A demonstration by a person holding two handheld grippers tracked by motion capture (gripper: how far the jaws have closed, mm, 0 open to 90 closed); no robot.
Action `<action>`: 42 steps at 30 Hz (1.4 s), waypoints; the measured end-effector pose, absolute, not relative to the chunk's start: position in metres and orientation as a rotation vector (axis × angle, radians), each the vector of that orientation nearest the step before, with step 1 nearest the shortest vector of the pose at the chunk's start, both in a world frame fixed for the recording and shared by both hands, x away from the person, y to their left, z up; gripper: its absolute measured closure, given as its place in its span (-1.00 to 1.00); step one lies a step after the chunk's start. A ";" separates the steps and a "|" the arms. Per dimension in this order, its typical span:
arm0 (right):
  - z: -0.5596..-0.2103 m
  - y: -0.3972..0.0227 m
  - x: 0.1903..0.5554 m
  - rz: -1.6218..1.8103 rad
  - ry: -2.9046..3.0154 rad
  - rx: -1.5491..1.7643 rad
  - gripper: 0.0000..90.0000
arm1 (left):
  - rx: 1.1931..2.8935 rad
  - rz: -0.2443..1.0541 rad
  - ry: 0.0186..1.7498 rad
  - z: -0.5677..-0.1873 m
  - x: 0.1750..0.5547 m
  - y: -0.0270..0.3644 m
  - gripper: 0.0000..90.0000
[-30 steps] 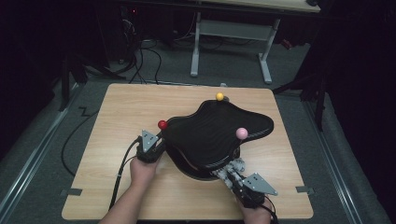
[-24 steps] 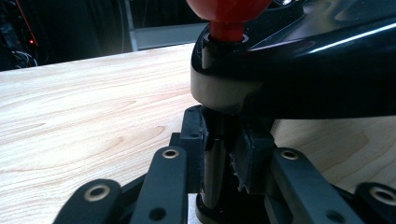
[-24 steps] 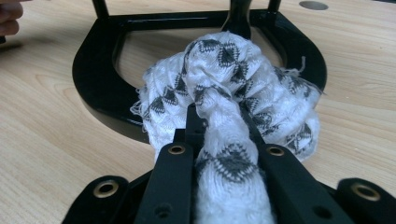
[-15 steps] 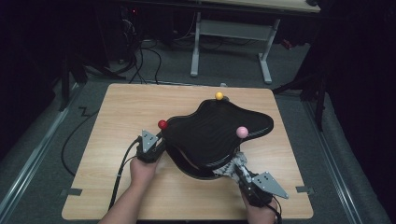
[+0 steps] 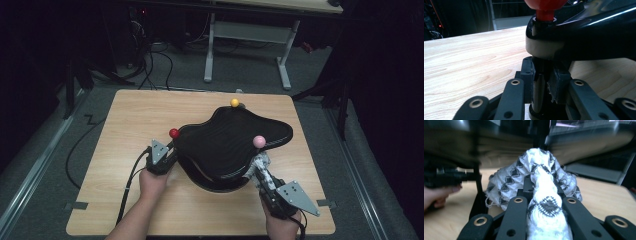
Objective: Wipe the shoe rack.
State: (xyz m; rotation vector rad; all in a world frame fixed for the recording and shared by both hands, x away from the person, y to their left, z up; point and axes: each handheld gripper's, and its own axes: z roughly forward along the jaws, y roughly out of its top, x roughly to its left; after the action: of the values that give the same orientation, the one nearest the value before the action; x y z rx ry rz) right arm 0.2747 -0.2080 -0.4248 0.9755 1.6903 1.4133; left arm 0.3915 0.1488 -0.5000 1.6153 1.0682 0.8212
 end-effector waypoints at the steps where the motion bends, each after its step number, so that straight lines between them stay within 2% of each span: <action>1: -0.429 -0.208 0.275 1.404 1.704 0.981 0.80 | 1.613 0.822 1.069 -0.500 0.392 0.149 0.67; 15: -0.508 -0.214 0.300 1.168 2.012 1.154 0.80 | 1.618 0.810 1.071 -0.499 0.392 0.150 0.67; 25: -0.484 -0.242 0.301 1.178 1.830 1.214 0.80 | 1.587 0.804 1.167 -0.496 0.406 0.160 0.65; 31: -0.472 -0.243 0.312 1.175 1.761 1.197 0.80 | 1.553 0.764 1.230 -0.494 0.389 0.173 0.21; 34: -0.469 -0.238 0.325 1.177 1.756 1.191 0.80 | 1.557 0.746 1.229 -0.497 0.372 0.182 0.12; 38: -0.474 -0.226 0.352 1.178 1.801 1.187 0.80 | 1.603 0.717 1.212 -0.500 0.344 0.186 0.12; 41: -0.486 -0.217 0.374 1.143 1.898 1.203 0.80 | 1.667 0.712 1.167 -0.502 0.325 0.181 0.24; 42: -0.491 -0.215 0.379 1.134 1.928 1.221 0.81 | 1.678 0.706 1.152 -0.503 0.320 0.178 0.35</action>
State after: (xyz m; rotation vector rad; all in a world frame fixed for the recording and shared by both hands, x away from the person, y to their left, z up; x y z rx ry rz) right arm 0.3795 -0.2147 -0.4911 1.2215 1.9278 1.1338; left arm 0.3205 0.1782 -0.5030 1.6780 1.1518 0.7065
